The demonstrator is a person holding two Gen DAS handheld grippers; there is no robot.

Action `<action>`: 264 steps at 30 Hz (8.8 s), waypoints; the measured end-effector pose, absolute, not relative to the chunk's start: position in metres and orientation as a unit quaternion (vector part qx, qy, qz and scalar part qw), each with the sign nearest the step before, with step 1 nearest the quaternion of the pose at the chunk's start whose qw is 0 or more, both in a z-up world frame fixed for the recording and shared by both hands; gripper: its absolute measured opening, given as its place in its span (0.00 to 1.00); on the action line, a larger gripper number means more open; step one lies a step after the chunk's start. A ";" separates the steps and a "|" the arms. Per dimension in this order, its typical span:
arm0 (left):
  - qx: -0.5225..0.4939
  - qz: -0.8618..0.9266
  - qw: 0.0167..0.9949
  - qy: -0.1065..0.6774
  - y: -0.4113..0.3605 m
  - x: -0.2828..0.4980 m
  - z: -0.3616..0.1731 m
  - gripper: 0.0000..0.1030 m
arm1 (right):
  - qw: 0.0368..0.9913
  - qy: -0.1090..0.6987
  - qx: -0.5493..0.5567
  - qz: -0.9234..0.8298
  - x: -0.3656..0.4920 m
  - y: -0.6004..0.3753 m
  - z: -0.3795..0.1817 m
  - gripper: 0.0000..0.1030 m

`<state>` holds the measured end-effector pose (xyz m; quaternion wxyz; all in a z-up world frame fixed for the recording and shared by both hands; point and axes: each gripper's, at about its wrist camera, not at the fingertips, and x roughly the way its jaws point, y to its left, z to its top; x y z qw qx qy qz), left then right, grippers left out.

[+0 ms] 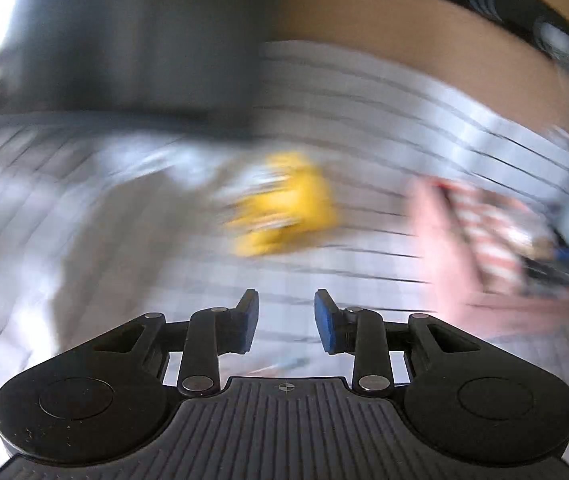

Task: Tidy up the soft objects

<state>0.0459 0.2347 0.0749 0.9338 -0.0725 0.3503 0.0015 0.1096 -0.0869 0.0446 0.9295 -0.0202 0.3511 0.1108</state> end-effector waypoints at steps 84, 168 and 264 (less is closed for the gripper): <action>-0.153 0.009 0.900 0.409 0.286 -0.036 0.010 0.16 | 0.848 0.320 -0.277 0.320 0.073 0.161 0.085 0.11; -0.166 -0.070 0.872 0.456 0.216 -0.017 0.030 0.24 | 0.934 0.319 0.051 0.153 0.146 -0.068 0.083 0.08; 0.027 -0.100 0.945 0.310 0.039 -0.014 -0.027 0.50 | 0.934 0.357 0.012 0.011 -0.001 -0.134 -0.033 1.00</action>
